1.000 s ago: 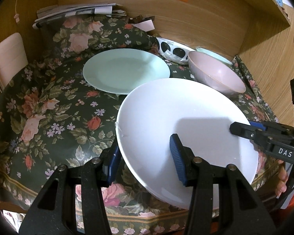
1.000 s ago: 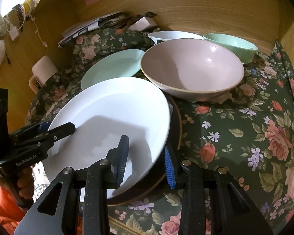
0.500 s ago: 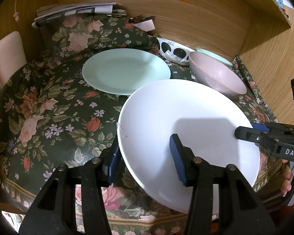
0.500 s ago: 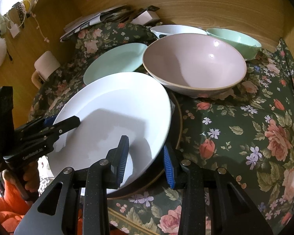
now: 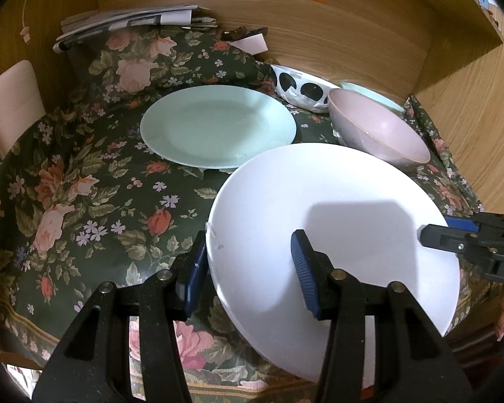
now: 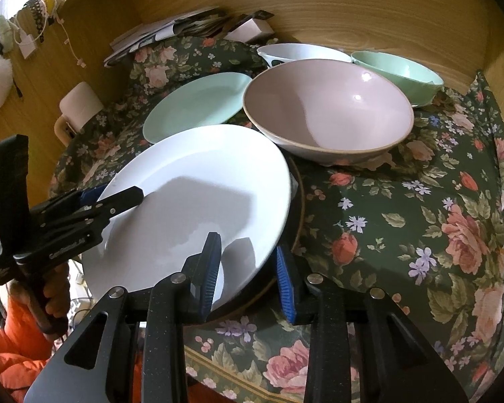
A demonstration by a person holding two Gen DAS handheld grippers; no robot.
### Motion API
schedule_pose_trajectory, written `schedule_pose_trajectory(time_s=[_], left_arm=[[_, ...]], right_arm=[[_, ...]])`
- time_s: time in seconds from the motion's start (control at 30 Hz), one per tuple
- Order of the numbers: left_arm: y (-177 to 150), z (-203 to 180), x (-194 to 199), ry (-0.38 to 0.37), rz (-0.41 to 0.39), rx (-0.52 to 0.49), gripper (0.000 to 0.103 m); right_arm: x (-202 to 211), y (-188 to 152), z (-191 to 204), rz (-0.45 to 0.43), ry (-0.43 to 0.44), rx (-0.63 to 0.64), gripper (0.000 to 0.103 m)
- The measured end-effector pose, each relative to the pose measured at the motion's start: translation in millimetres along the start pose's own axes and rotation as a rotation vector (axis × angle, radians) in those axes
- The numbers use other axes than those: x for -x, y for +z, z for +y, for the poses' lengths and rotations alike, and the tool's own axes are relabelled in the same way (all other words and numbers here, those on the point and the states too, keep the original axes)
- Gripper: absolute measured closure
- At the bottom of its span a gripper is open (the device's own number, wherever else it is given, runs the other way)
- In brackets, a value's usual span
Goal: Organize plates and bowls
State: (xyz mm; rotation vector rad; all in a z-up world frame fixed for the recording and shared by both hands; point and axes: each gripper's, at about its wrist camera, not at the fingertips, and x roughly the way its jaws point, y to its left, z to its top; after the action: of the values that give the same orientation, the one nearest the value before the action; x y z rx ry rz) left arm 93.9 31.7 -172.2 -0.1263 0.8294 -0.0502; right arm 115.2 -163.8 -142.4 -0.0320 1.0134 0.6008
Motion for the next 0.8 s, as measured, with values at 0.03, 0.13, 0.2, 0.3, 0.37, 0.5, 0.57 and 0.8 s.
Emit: schedule_pose_trajectory(time_s=[0.03, 0.13, 0.2, 0.3, 0.37, 0.5, 0.57, 0.8], left_arm=[[1, 0, -1, 0.001, 0.000, -0.001, 0.054], [2, 2, -2, 0.004, -0.003, 0.002, 0.054], [4, 6, 0, 0.002, -0.010, 0.016, 0.054], [7, 9, 5, 0.004, -0.028, 0.030, 0.054], [10, 11, 12, 0.010, -0.050, 0.031, 0.054], [17, 13, 27, 0.018, -0.088, 0.027, 0.054], [21, 16, 34, 0.017, -0.107, 0.030, 0.054], [41, 32, 52, 0.059, -0.180, 0.053, 0.039]], right_arm=[[1, 0, 0, -0.001, -0.004, 0.001, 0.076], [10, 0, 0, -0.043, -0.095, 0.034, 0.073], [18, 3, -7, -0.056, -0.041, -0.002, 0.072], [25, 9, -9, -0.095, -0.054, -0.009, 0.072], [26, 11, -7, -0.109, -0.053, -0.001, 0.072], [26, 19, 2, -0.128, -0.038, 0.025, 0.072], [26, 25, 7, -0.139, -0.029, 0.041, 0.072], [22, 52, 27, -0.189, -0.001, 0.100, 0.068]])
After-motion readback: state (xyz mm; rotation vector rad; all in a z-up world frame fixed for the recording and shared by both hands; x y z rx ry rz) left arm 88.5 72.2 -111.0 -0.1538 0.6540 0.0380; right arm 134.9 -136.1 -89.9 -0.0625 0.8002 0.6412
